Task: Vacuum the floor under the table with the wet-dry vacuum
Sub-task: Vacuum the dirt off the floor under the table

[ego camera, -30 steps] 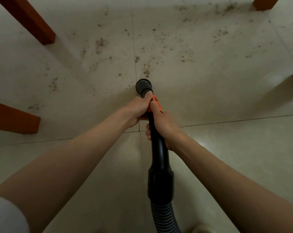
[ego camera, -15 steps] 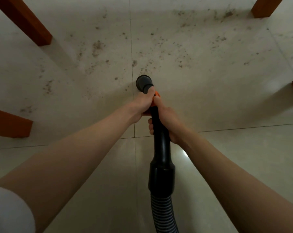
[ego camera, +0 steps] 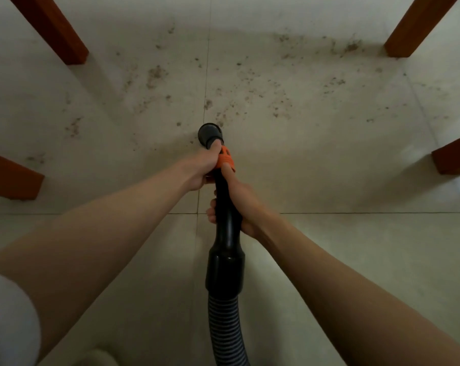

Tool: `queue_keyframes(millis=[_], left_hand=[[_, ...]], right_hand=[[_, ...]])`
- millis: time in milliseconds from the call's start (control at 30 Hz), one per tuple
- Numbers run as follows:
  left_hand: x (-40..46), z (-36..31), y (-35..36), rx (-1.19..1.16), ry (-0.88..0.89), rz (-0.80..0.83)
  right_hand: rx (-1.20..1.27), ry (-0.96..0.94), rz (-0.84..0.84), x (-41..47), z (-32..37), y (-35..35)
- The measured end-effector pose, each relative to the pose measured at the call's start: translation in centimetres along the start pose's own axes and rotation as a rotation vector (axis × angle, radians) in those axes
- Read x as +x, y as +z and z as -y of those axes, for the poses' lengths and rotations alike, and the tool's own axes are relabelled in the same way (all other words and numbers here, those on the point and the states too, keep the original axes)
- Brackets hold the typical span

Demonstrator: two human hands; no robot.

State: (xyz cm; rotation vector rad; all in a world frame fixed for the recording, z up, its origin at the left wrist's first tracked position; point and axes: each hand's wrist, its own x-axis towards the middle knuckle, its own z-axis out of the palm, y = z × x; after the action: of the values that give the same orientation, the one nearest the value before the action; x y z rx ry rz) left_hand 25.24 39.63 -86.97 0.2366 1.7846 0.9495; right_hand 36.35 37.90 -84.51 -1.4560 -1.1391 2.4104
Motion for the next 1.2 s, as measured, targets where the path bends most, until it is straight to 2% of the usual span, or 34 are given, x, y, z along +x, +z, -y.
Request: queue_keyframes(millis=[267,400,533,767,1000,1200], left_hand=[[1.0,-0.8,2.9,-0.135,-0.021,0.097],[1.7,-1.2,2.3,-0.235,-0.049,0.12],[2.0,-1.2,1.3,-0.262,-0.028,0.073],[1.5,0.3,0.7,-0.315,-0.037,0.11],[1.0,0.1,-0.3,-0.316,-0.053,0.188],[0.7,-0.5,-0.2,-0.348,-0.06,0.11]], right_hand=[[-0.249,-0.03,-0.316,0.0,1.0,-1.3],[-0.311,-0.055,-0.388,0.8,1.5,-0.4],[-0.251,-0.034,-0.345,1.5,1.3,0.5],[-0.11,0.029,-0.138,0.5,1.4,-0.4],[0.035,0.07,-0.096,0.6,1.9,0.1],[0.081,0.064,-0.068,0.1,1.2,0.2]])
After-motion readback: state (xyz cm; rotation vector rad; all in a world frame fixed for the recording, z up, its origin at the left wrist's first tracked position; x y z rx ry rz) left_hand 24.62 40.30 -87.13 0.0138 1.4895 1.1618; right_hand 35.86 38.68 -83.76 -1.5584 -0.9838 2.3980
